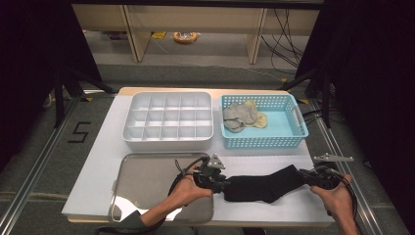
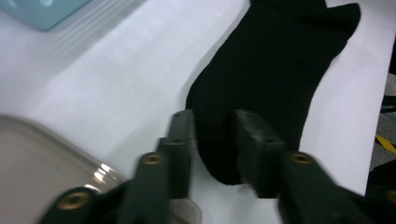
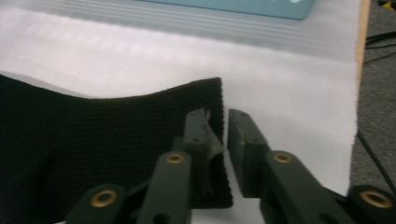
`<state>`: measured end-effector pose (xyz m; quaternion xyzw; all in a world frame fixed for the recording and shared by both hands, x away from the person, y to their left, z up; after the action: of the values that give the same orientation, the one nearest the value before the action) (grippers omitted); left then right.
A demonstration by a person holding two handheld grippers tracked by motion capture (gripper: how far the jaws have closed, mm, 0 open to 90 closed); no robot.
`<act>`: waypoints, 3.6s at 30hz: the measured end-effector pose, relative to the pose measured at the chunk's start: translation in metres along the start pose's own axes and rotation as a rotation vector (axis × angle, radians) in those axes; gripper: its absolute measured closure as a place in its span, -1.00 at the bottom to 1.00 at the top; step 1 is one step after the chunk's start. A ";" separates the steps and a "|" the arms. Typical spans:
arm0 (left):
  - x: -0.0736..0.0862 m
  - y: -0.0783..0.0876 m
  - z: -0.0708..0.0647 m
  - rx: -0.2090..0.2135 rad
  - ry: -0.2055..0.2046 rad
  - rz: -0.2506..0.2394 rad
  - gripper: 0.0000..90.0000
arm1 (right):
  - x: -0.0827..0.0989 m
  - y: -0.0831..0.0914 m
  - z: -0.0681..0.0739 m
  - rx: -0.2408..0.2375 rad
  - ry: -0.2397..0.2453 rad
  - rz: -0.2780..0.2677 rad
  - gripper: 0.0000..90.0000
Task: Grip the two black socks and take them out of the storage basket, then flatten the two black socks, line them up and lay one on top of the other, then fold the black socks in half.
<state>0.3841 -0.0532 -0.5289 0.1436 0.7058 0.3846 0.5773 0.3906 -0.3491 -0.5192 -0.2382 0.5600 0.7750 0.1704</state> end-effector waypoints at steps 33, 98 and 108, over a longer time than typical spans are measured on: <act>0.003 -0.008 -0.021 0.005 0.016 -0.017 0.78 | -0.002 0.001 0.071 -0.117 0.098 -0.074 0.26; 0.001 0.053 -0.004 0.058 -0.027 -0.036 0.76 | 0.024 -0.024 0.141 -0.244 0.284 -0.045 0.50; -0.002 0.060 -0.005 0.065 -0.027 -0.052 0.76 | 0.026 -0.026 0.150 -0.255 0.304 -0.039 0.68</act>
<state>0.3655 -0.0169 -0.4843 0.1493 0.7135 0.3444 0.5916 0.3566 -0.1989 -0.5157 -0.3830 0.4717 0.7914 0.0674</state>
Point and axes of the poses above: each handheld gripper's, and its own axes: y roughly backward along the jaws, x roughly out of its underside, z roughly to its left, the point moved 8 cm from there along -y, roughly forward along the jaws, and after that the axes turned 11 degrees about -y, right-handed, at the moved point
